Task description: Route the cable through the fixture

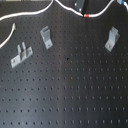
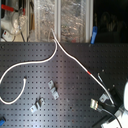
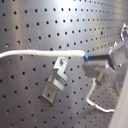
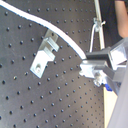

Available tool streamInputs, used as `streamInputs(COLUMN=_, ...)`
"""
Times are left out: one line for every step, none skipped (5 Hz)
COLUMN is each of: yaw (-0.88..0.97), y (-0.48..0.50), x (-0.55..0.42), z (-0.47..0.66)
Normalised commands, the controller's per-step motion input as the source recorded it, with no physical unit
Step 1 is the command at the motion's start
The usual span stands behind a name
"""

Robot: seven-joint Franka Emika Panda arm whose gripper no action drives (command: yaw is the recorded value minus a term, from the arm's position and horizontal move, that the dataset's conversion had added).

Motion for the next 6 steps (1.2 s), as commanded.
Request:
streamInputs(yaw=0.00, y=0.013, x=-0.008, z=0.00)
streamInputs(yaw=0.08, y=-0.135, x=0.066, z=0.06)
streamInputs(yaw=-0.03, y=-0.116, x=0.059, z=0.39)
streamInputs(yaw=-0.11, y=-0.059, x=0.073, z=0.44)
streamInputs(yaw=-0.04, y=0.077, x=0.153, z=0.45)
streamInputs(yaw=0.02, y=0.003, x=0.146, z=0.45)
